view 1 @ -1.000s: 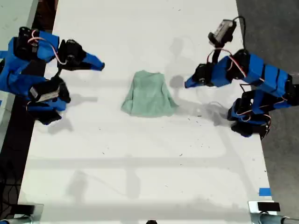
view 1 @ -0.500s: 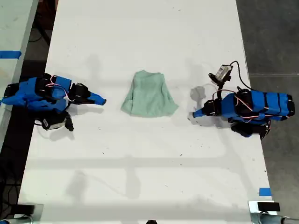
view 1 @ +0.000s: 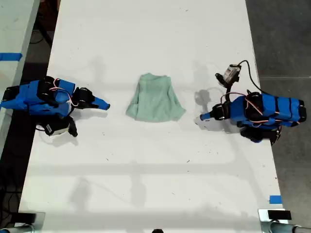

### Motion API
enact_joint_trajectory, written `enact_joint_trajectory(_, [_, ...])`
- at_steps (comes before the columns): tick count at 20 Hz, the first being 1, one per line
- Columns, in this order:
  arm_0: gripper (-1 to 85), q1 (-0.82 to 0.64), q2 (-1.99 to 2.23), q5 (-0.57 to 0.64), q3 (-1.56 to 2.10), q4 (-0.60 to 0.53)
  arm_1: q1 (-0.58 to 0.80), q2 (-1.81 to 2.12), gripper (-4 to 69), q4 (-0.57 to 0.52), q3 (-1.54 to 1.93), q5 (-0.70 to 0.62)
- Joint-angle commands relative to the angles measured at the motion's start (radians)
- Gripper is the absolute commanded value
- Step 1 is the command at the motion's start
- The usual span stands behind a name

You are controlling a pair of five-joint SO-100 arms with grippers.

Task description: Fold t shirt

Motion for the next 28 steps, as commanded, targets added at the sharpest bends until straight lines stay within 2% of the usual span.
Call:
enact_joint_trajectory(1, [-0.1,0.006,0.006,0.018,0.009,-0.043,0.011,0.018,-2.7,0.003,0.057,-0.061])
enact_joint_trajectory(4, [0.1,0.006,0.006,0.204,0.008,-0.129,0.014,0.018,-2.7,0.018,0.057,-0.034])
enact_joint_trajectory(6, [0.5,0.009,0.006,0.267,0.006,-0.164,0.014,0.018,-2.7,0.020,0.057,-0.028])
enact_joint_trajectory(9, [0.1,-0.029,0.006,0.261,0.003,-0.141,0.008,0.018,-2.7,0.026,0.055,-0.006])
enact_joint_trajectory(13, [-0.1,-0.078,0.006,0.135,-0.002,-0.008,0.006,0.018,-2.7,0.040,0.055,0.025])
enact_joint_trajectory(28, [-0.1,-0.080,0.006,0.135,-0.005,0.000,0.005,0.018,-2.7,0.051,0.055,0.048])
